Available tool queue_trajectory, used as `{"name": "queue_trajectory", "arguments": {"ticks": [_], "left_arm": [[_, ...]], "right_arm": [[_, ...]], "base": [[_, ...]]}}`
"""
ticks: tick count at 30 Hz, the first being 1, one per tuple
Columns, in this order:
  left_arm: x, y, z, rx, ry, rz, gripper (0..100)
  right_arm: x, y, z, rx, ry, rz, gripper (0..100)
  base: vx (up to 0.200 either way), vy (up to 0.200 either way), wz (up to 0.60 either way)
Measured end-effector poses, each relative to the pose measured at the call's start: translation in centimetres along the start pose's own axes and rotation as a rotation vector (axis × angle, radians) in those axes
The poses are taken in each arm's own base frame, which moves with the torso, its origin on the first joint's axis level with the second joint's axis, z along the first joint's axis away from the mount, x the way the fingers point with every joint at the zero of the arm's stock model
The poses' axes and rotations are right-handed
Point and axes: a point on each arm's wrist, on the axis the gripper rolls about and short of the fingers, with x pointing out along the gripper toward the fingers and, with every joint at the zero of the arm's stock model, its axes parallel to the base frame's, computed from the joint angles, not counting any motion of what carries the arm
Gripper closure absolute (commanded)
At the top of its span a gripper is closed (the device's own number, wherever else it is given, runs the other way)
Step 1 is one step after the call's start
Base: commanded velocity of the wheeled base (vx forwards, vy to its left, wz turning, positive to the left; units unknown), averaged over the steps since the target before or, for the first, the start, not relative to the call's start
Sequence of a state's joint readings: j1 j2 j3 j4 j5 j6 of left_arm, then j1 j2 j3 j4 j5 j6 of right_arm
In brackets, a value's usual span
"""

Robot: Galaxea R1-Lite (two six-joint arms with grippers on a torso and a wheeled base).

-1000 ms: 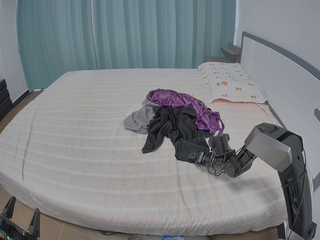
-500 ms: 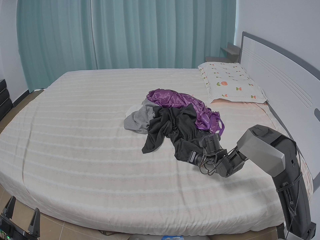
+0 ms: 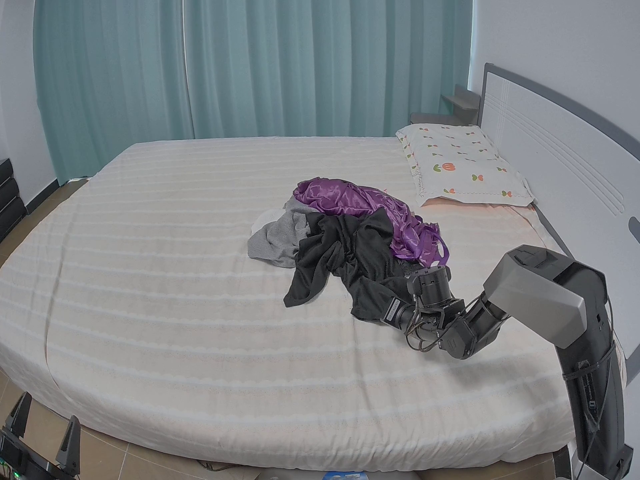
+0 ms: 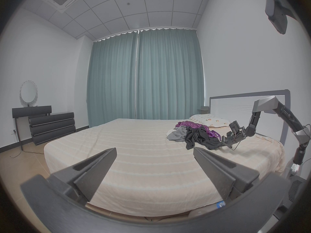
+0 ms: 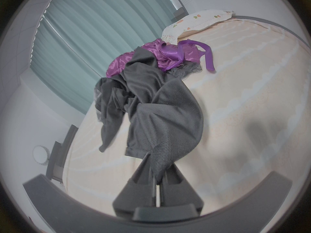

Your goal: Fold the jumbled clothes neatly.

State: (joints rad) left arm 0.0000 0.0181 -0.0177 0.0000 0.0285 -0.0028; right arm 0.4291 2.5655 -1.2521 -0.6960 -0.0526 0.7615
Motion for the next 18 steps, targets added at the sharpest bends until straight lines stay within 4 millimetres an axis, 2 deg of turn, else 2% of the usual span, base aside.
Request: {"name": "queue_trajectory", "arguments": {"ticks": [8,18], "left_arm": [[0.0,0.0,0.0,0.0,0.0,0.0,0],[0.0,0.0,0.0,0.0,0.0,0.0,0]], "right_arm": [[-3.4,1.1,0.0,0.075,-0.002,0.107,100],[-9.1,3.5,0.3,0.071,-0.055,0.241,100]], "base": [[0.0,0.0,0.0],[0.0,0.0,0.0]]}}
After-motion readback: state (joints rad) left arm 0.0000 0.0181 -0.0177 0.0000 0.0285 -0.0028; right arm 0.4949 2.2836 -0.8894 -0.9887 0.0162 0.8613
